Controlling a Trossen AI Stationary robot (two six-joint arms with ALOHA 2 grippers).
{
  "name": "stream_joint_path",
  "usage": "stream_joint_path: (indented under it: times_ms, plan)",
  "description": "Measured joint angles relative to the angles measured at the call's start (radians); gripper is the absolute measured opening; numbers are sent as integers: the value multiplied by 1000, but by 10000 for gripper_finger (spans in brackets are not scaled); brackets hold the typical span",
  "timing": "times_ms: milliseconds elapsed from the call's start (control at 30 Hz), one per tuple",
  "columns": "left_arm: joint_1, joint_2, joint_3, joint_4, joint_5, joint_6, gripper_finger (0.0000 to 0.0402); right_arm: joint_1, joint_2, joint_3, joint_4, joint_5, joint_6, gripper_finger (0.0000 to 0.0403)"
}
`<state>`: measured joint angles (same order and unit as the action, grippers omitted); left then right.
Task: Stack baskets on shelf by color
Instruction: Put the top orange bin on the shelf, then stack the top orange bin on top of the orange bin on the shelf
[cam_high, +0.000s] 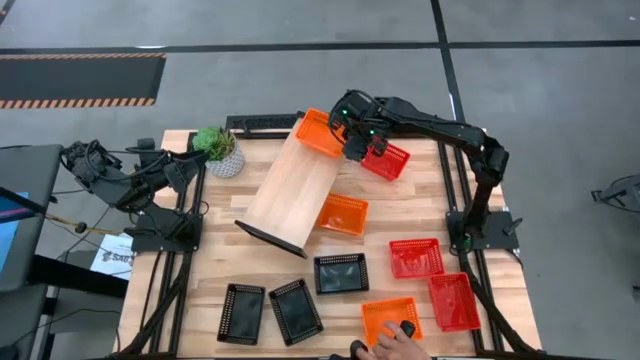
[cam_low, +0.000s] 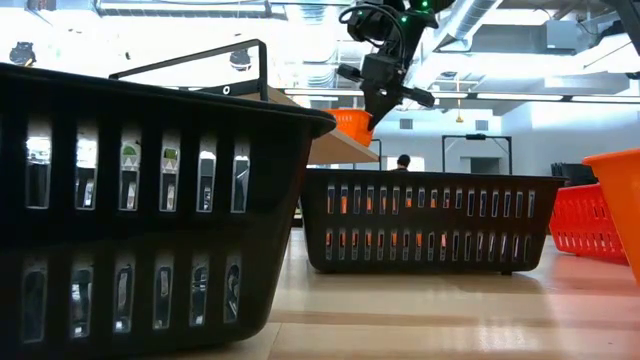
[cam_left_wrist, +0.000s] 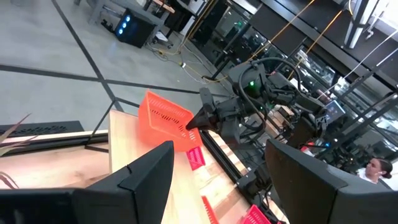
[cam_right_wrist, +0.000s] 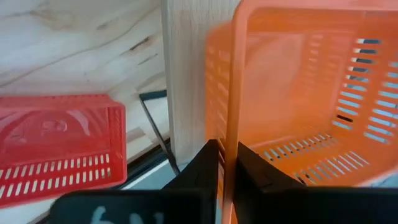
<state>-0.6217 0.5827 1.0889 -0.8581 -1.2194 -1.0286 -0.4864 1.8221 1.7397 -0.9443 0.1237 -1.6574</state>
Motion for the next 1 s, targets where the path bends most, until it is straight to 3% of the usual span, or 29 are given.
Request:
stream_joint_path:
  times_ms: [467,700,800,1000]
  plan:
    - [0,0,0,-17,0,4,242,-39,-1,0,74,-21,18,167]
    - [0,0,0,-22,0,4,242,-39,-35,0,112,-16,181,216]
    - [0,0,0,-23,0,4,242,-37,-63,0,101,-7,312,221]
    - [0,0,0,-23,0,-1,242,-5,-140,0,25,48,793,217]
